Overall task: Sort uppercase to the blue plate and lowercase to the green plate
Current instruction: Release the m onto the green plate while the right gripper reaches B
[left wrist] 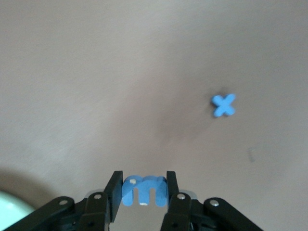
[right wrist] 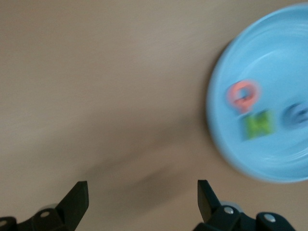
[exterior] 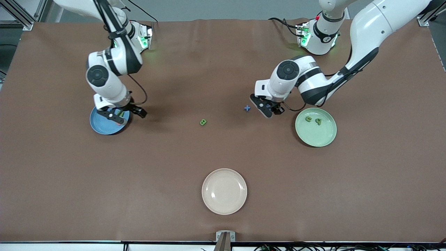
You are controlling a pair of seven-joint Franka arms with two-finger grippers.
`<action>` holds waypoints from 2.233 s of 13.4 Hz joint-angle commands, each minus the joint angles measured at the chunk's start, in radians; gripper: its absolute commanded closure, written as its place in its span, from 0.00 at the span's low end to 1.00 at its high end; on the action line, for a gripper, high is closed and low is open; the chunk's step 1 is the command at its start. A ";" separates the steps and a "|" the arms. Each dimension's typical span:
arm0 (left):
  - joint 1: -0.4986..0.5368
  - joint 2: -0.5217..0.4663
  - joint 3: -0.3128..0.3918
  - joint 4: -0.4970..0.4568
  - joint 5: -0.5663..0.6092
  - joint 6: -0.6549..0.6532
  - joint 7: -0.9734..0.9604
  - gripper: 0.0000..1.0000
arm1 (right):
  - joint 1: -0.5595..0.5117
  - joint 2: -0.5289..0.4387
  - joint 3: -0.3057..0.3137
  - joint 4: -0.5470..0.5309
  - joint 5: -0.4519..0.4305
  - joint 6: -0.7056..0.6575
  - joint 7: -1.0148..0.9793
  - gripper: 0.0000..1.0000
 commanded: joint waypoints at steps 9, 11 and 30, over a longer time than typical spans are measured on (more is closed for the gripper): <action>0.292 -0.023 -0.013 -0.010 0.125 -0.062 0.040 0.96 | 0.243 0.540 0.041 0.578 0.249 -0.014 0.382 0.00; 0.290 -0.012 0.019 0.000 0.162 -0.047 0.035 0.96 | 0.246 0.568 0.058 0.611 0.281 -0.015 0.391 0.00; 0.210 -0.043 0.121 0.046 0.187 0.026 0.114 0.00 | 0.338 0.563 0.046 0.567 0.290 -0.060 0.470 0.06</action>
